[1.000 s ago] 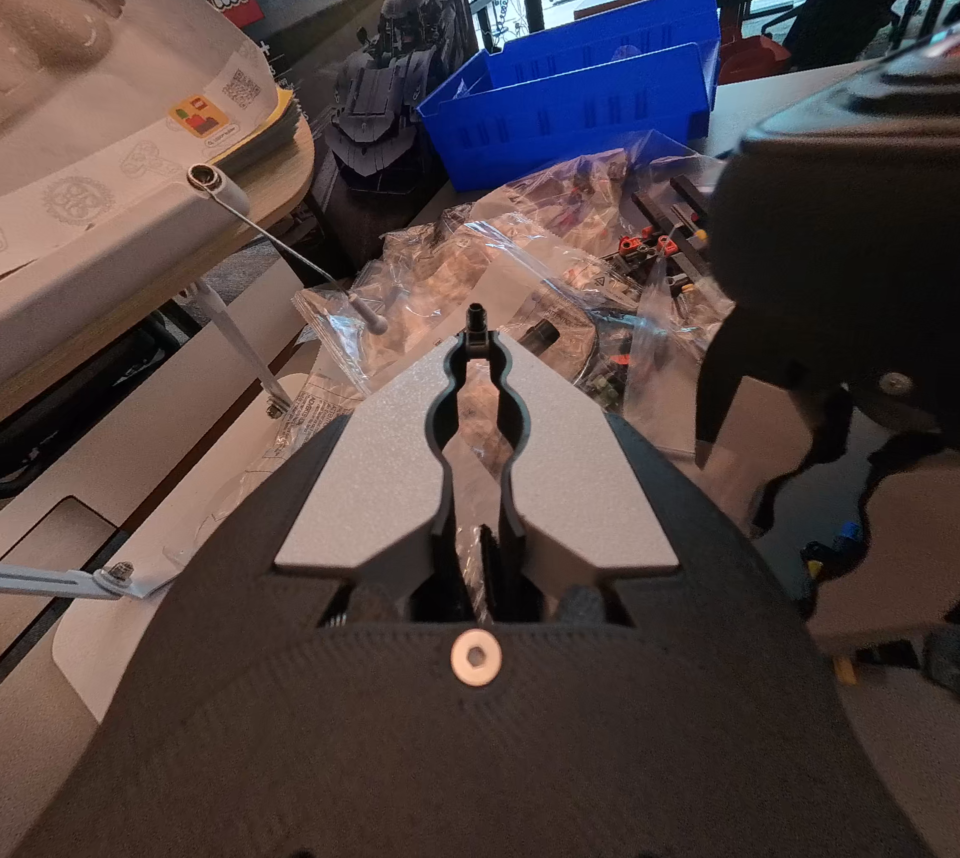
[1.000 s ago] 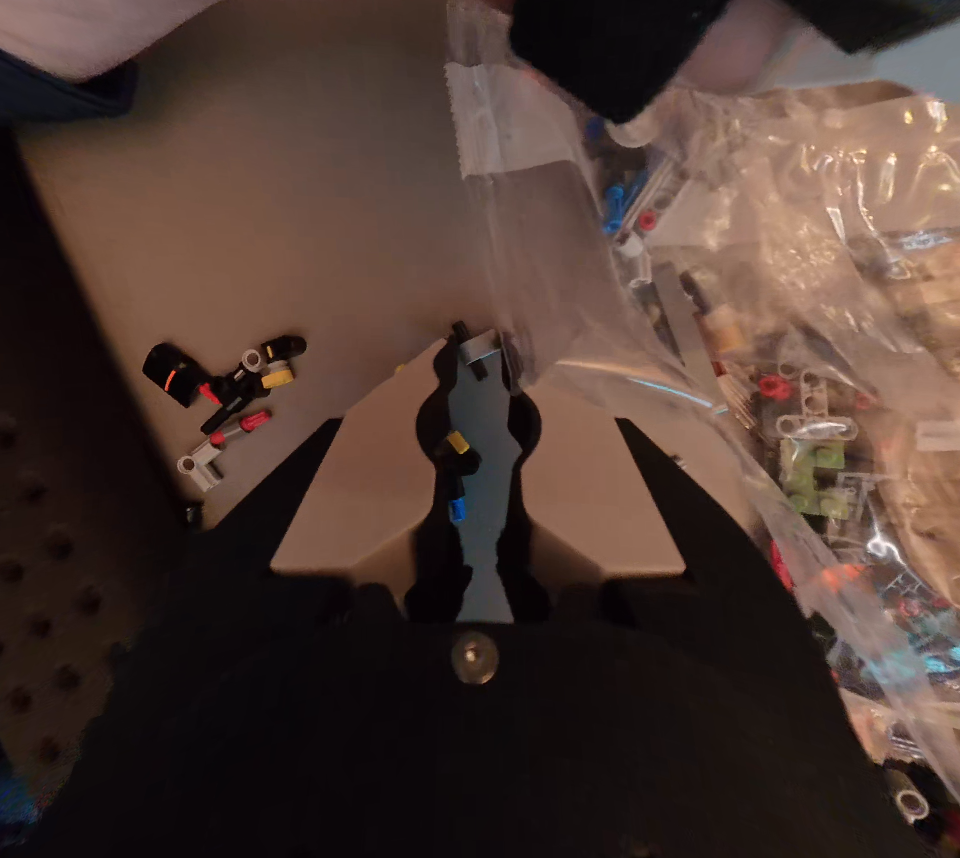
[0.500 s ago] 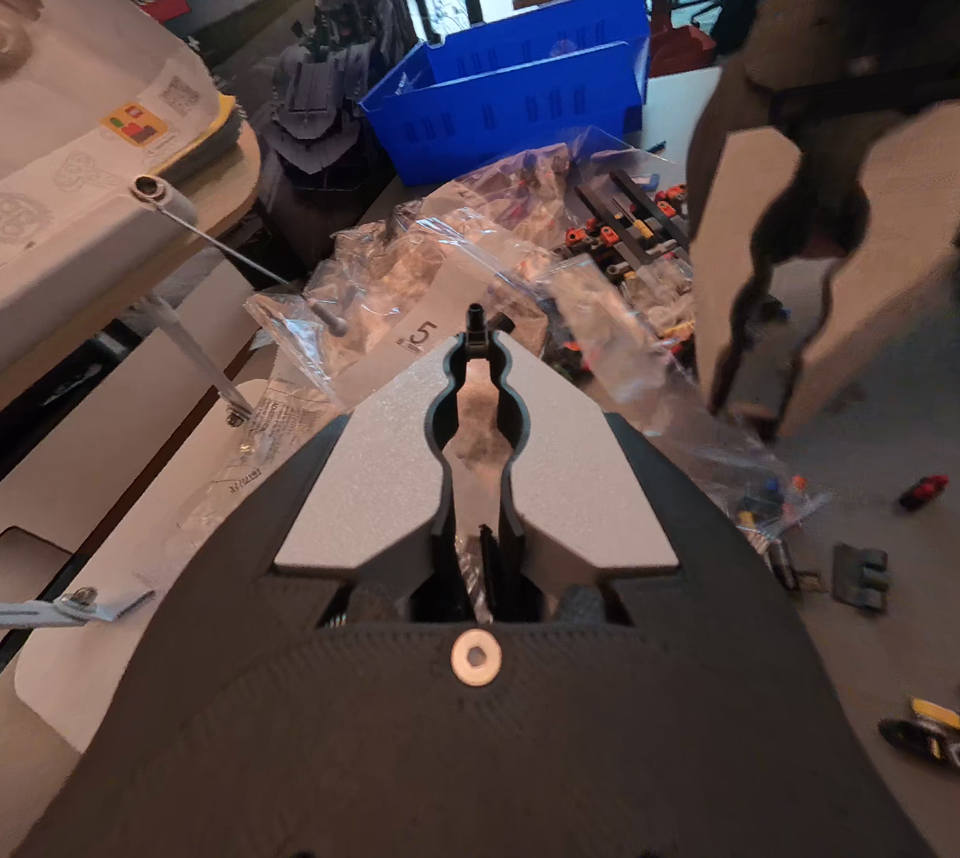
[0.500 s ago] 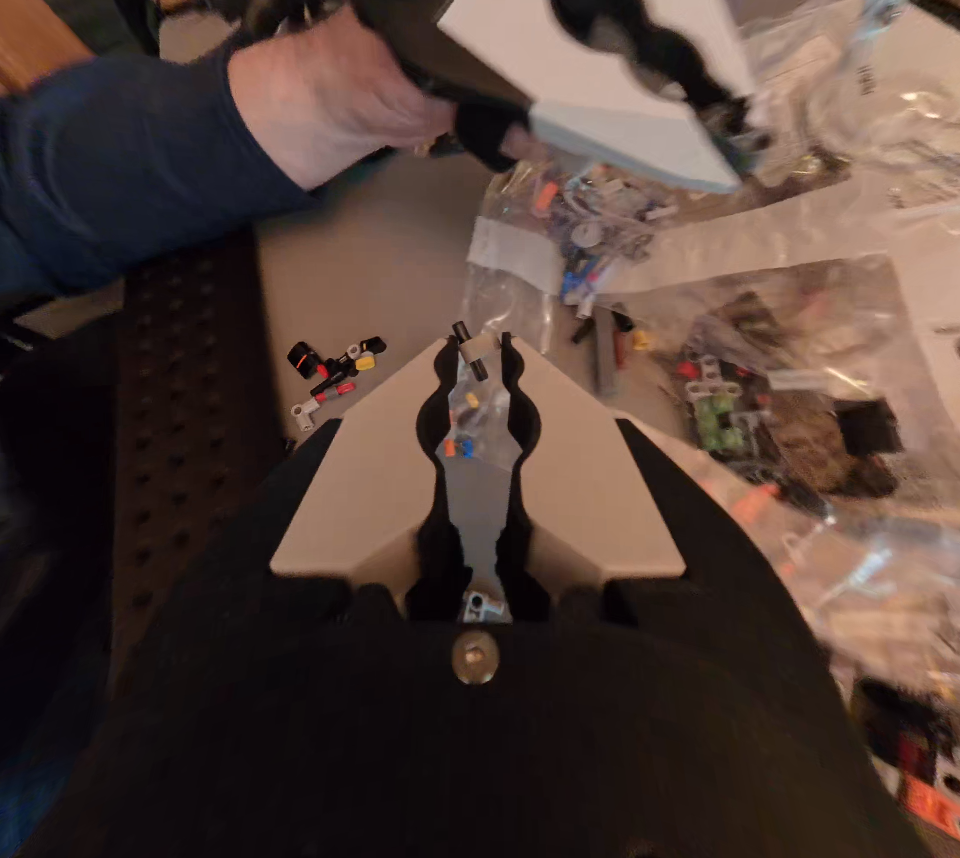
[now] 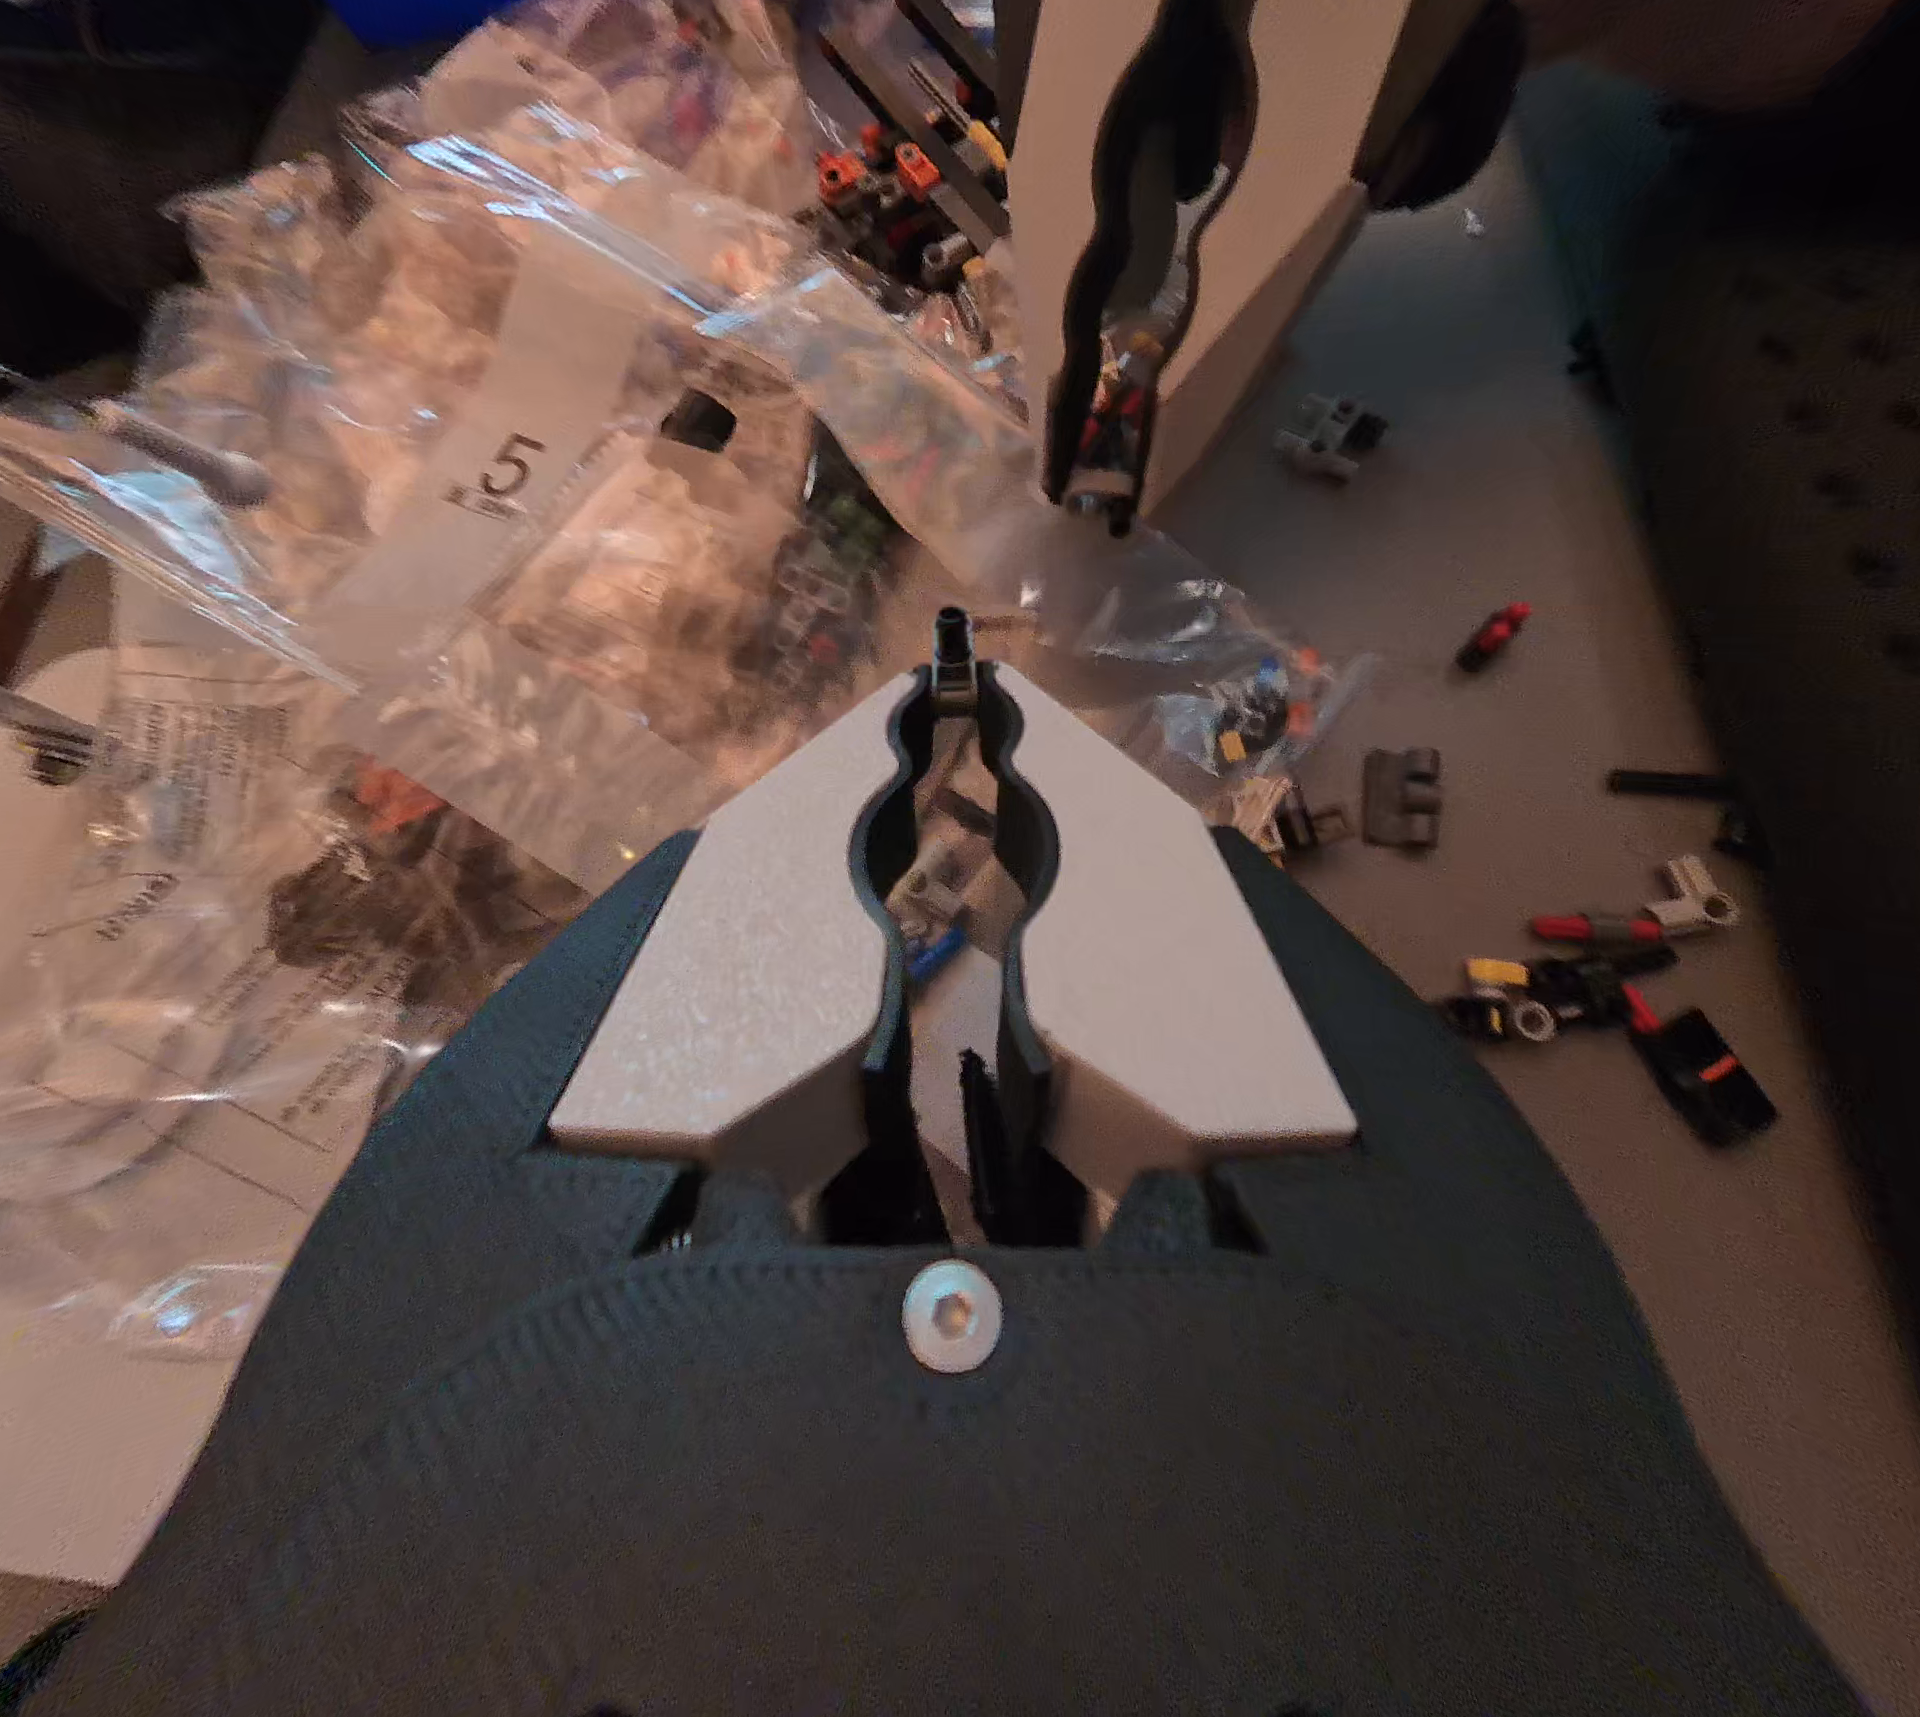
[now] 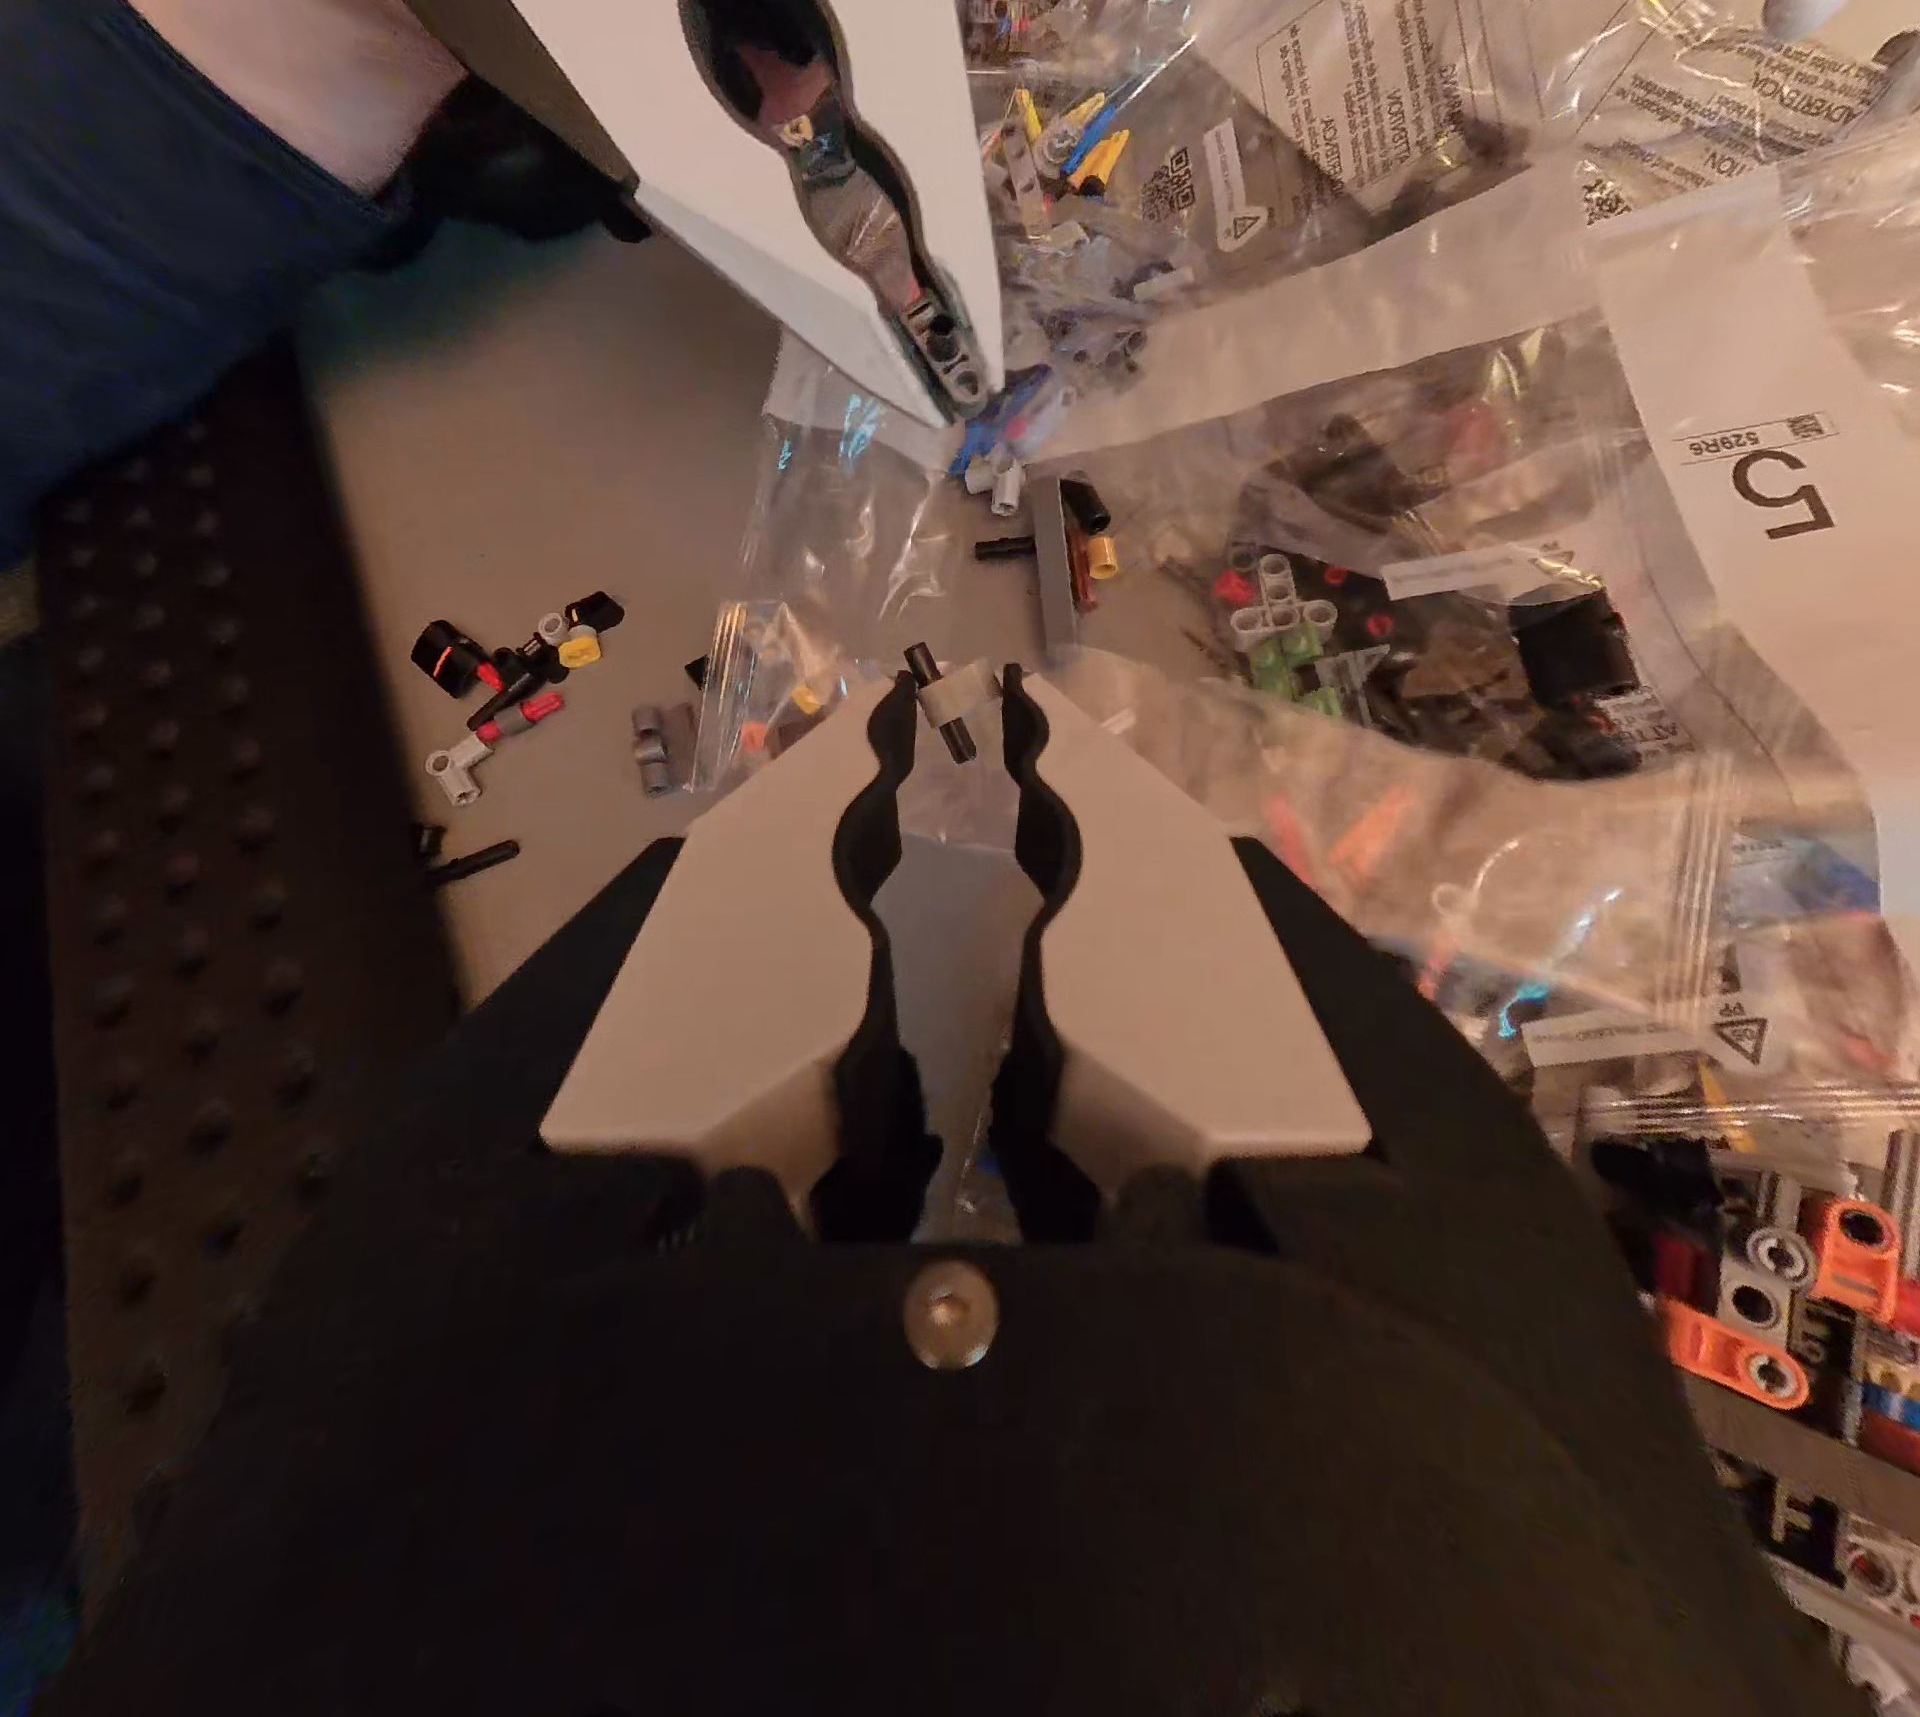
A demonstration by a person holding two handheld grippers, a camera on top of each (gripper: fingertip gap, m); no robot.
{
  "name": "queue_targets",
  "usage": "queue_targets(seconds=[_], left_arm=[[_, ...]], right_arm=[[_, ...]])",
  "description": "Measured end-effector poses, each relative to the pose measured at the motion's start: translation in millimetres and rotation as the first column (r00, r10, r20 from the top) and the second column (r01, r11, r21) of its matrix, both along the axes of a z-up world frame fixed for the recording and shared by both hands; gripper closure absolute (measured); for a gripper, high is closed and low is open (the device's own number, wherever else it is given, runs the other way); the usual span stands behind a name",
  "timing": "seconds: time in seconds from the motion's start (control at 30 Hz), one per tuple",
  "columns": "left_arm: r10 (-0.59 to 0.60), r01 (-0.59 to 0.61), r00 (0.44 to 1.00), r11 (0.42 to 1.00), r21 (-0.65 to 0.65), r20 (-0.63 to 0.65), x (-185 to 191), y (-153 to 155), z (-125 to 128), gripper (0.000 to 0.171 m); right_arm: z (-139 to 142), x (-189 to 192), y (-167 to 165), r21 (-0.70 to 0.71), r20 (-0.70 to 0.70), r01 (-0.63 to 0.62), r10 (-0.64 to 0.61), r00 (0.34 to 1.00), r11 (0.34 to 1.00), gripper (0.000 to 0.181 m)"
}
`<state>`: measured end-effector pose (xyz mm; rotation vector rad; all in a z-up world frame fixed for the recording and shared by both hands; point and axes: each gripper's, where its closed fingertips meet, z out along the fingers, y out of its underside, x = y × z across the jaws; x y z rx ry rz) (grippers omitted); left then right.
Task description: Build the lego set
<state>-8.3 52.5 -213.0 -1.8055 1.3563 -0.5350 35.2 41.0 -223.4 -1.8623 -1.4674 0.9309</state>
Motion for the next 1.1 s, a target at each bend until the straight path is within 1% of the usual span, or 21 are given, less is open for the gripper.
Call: queue_targets(seconds=[0.17, 0.27, 0.33, 0.43, 0.5, 0.6, 0.63, 0.7, 0.83, 0.9, 1.0, 1.1], left_arm=[[0.008, -0.009, 1.000, 0.998, -0.070, -0.015, -6.5, 1.0, -16.3, 0.165], [0.029, -0.032, 0.999, 0.997, -0.067, -0.043, -9.1, 6.9, -24.4, 0.166], [0.025, -0.028, 0.999, 0.997, -0.075, -0.040, -7.6, 5.9, -24.8, 0.166], [0.022, -0.028, 0.997, 0.997, -0.076, -0.075, -9.8, 5.8, -30.8, 0.166], [0.018, -0.024, 0.997, 0.996, -0.082, -0.076, -8.1, 4.5, -32.0, 0.166], [0.018, -0.023, 0.997, 0.997, -0.071, -0.071, -7.2, 5.2, -29.0, 0.166], [0.017, -0.021, 0.998, 0.997, -0.073, -0.059, -6.6, 4.5, -26.8, 0.166], [0.012, -0.014, 0.999, 0.997, -0.070, -0.031, -4.5, 4.3, -21.6, 0.166], [-0.014, 0.016, 1.000, 0.997, -0.072, 0.022, 4.2, 1.2, -15.1, 0.166], [-0.040, 0.042, 0.999, 0.997, -0.069, 0.029, 9.8, -3.3, -13.9, 0.166], [-0.069, 0.070, 0.997, 0.996, -0.051, 0.022, 17.7, -7.8, -13.3, 0.166], [-0.095, 0.095, 0.995, 0.995, -0.028, 0.013, 25.5, -12.0, -11.4, 0.166]], right_arm=[[0.3, 0.9, 2.1, -0.007, -0.011, 0.013, -0.013, 1.000, 1.000, 0.167], [-1.8, 1.0, 2.0, -0.009, -0.002, 0.013, -0.013, 1.000, 1.000, 0.167], [-2.2, 0.7, 1.5, -0.009, -0.001, 0.010, -0.010, 1.000, 1.000, 0.167], [-4.3, 0.9, 0.2, -0.017, 0.006, 0.003, -0.003, 1.000, 1.000, 0.167], [-11.5, 2.7, -1.6, -0.028, 0.042, -0.006, 0.007, 0.999, 1.000, 0.167], [-24.7, 6.0, -0.8, -0.007, 0.117, -0.005, 0.005, 0.993, 1.000, 0.166], [-25.8, 5.6, -0.2, 0.005, 0.125, -0.003, 0.003, 0.992, 1.000, 0.159], [-19.9, 3.1, 0.0, 0.032, 0.102, -0.009, 0.005, 0.995, 0.999, 0.154], [9.7, -3.9, 5.4, 0.141, -0.024, 0.011, -0.008, 1.000, 0.990, 0.158], [22.0, -8.6, 3.5, 0.192, -0.080, 0.009, 0.007, 0.997, 0.981, 0.162], [25.4, -16.9, -5.3, 0.231, -0.093, -0.032, 0.055, 0.994, 0.972, 0.164], [17.5, -21.6, -6.6, 0.238, -0.053, -0.044, 0.059, 0.997, 0.970, 0.167]])
